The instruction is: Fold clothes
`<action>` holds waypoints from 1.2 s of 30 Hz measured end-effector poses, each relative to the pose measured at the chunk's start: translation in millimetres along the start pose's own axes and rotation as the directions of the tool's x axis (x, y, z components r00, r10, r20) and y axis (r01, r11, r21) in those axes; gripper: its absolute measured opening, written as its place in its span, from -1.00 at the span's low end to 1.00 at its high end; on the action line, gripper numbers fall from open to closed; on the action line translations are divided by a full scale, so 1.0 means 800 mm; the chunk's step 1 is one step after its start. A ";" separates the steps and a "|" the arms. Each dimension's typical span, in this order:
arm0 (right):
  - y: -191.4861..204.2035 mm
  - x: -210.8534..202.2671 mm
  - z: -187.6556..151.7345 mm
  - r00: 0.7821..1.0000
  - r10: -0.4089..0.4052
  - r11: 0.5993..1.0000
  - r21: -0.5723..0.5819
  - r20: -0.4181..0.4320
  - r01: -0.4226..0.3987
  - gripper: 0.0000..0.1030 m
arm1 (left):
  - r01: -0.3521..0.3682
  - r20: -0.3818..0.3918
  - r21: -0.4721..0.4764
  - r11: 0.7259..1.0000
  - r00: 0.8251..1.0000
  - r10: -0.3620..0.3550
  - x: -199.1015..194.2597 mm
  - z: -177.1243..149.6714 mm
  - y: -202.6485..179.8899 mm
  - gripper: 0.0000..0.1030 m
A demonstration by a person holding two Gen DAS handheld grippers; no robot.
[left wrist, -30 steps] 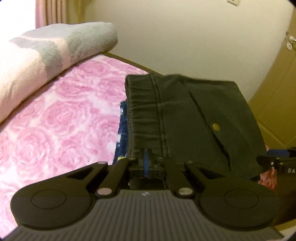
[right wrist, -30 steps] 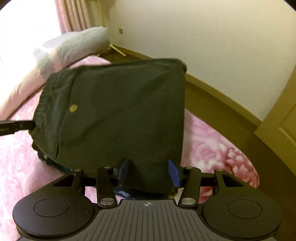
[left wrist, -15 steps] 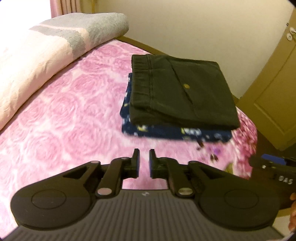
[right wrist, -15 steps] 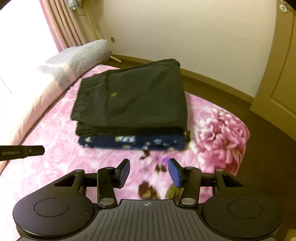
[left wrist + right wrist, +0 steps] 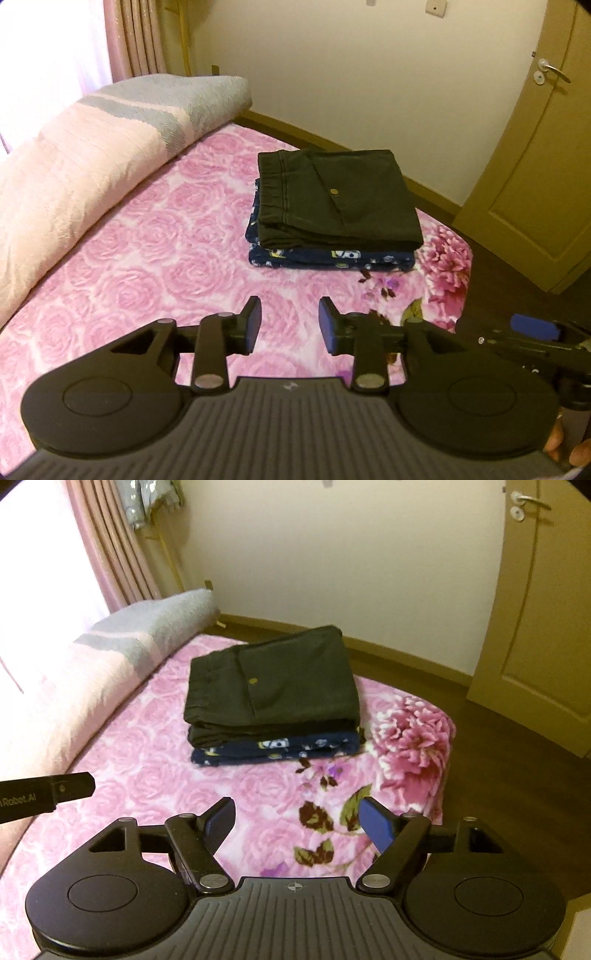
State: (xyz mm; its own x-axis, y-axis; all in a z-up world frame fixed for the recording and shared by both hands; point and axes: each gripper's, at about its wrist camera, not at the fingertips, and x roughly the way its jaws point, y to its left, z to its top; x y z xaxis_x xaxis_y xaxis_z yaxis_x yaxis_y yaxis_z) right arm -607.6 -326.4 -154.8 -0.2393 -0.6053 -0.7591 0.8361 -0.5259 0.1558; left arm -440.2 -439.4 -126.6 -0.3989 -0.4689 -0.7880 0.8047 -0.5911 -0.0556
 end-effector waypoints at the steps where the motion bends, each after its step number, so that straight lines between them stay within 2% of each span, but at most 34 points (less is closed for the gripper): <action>1: 0.002 -0.010 -0.005 1.000 -0.001 1.000 -0.001 0.005 0.001 0.49 | 0.001 0.006 0.003 1.000 1.000 -0.001 -0.011 -0.006 -0.001 -0.36; 9: 0.017 -0.077 -0.041 1.000 0.010 1.000 -0.015 0.012 -0.009 0.50 | 0.017 0.014 0.027 0.999 1.000 -0.017 -0.070 -0.049 -0.007 -0.18; 12: 0.022 -0.095 -0.047 1.000 0.004 1.000 -0.028 0.029 -0.003 0.50 | 0.005 0.030 0.036 0.999 1.000 -0.006 -0.087 -0.055 -0.008 -0.04; 17: 0.028 -0.110 -0.047 0.999 -0.004 0.999 -0.054 0.041 0.006 0.50 | -0.005 0.034 0.039 0.999 0.999 0.004 -0.101 -0.057 -0.010 0.03; 23: 0.027 -0.101 -0.045 0.999 -0.030 0.996 -0.087 0.039 0.033 0.50 | -0.002 0.025 0.024 1.000 1.000 0.001 -0.091 -0.054 -0.016 0.06; 27: 0.013 -0.093 -0.039 0.999 -0.026 0.999 -0.040 0.038 0.027 0.50 | 0.017 0.006 0.021 1.000 1.000 -0.017 -0.078 -0.048 -0.024 0.06; 30: 0.002 -0.086 -0.030 0.999 -0.020 1.000 -0.006 0.043 0.021 0.50 | 0.004 -0.003 0.045 0.999 1.000 -0.004 -0.066 -0.042 -0.033 0.06; 36: -0.009 -0.064 -0.014 1.000 -0.007 1.000 0.012 -0.002 0.007 0.50 | 0.008 -0.030 0.054 0.999 1.000 -0.007 -0.041 -0.033 -0.040 0.06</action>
State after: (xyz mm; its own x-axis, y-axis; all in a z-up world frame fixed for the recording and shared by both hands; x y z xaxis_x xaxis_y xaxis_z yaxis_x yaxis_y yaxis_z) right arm -596.2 -284.8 -124.3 -0.2440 -0.6008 -0.7612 0.8286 -0.5371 0.1583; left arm -441.4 -387.4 -114.8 -0.3907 -0.4450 -0.8058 0.7766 -0.6293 -0.0290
